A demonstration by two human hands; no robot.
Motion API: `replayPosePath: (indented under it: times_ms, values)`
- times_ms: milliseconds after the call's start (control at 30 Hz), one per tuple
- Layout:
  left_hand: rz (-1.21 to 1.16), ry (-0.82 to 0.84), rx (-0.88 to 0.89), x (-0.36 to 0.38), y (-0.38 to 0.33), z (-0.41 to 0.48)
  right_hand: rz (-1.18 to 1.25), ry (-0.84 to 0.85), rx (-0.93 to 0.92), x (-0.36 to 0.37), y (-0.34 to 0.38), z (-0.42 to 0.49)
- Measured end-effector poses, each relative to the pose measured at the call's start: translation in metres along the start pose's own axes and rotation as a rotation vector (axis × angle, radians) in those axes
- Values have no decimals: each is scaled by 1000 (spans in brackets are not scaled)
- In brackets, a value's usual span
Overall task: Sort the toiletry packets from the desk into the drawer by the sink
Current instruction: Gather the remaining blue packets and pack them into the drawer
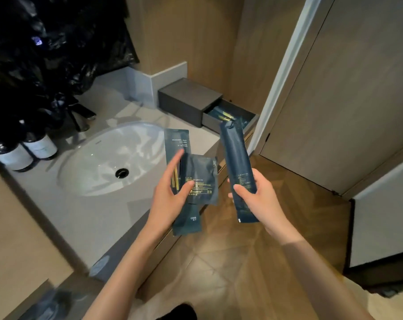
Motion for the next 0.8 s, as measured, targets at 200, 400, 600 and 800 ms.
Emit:
replayPosePath:
  times_ms: [200,400,600,800]
  values:
    - [40,-26,-60,60,-6,82,-497,72,-312,-28,-7,78]
    - [-133,3,-106,123,-23,175,-1031,40,-429,-40,-30,177]
    - [-302,-4,-253,161,-34,262,-1217,33,-491,-61,-40,278]
    - [-403,-152,-329,172,-30,324,-1076,265,-589,-65,-57,346]
Point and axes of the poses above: each hand's wrist, its own z-axis towards the middle knuckle, its own x-axis out of the palm, y = z × x, the point moved 5 cm from there along z, towards the middle knuckle, and after that the axes turned 12 degrees about -x, right-handed, at the moved point
